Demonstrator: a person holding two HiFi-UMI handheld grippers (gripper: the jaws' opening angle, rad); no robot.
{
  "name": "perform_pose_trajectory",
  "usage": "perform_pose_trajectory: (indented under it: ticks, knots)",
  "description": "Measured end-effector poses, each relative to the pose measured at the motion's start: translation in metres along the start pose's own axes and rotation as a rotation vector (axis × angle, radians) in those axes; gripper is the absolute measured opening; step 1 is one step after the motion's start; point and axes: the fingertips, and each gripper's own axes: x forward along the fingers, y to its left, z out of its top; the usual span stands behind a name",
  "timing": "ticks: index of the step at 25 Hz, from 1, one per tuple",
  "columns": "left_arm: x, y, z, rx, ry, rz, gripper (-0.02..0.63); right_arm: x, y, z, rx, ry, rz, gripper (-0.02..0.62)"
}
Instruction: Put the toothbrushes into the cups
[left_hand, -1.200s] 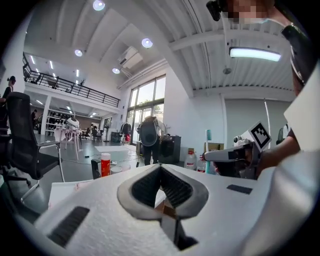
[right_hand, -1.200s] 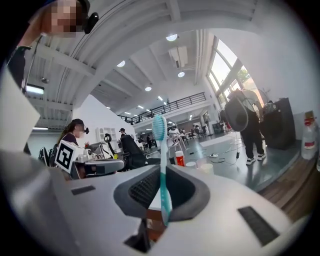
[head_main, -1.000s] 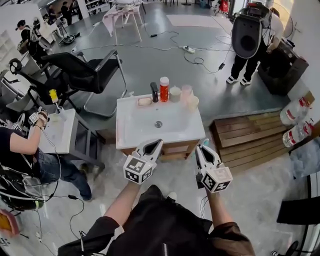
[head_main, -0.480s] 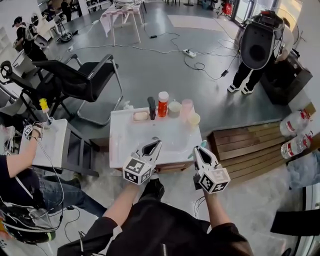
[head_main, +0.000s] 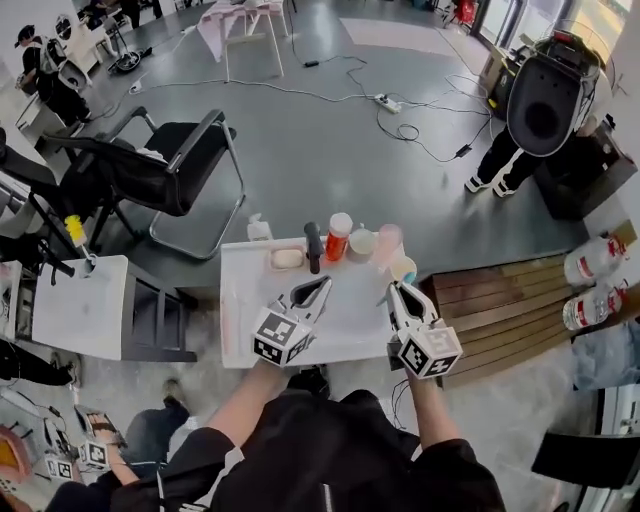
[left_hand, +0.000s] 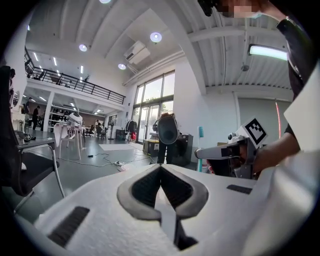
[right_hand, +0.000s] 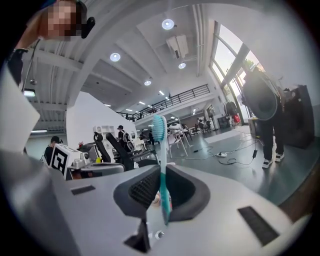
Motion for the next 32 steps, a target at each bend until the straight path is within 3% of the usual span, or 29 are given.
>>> perform_pose_trajectory:
  ticks: [17,24,32]
  knots:
    - [0.003,0.066,-0.027,-0.086,0.040,0.163,0.000,0.108,-0.038,-0.004,0.010,0.070,0.087,0.035]
    - [-0.016,0.088,-0.037,-0.110,0.062,0.220,0.000,0.167,-0.064,-0.001,-0.017,0.089,0.031,0.035]
    - [-0.042,0.116,-0.051,-0.135,0.071,0.282,0.000,0.216,-0.089,-0.045,-0.006,0.188,-0.035,0.035]
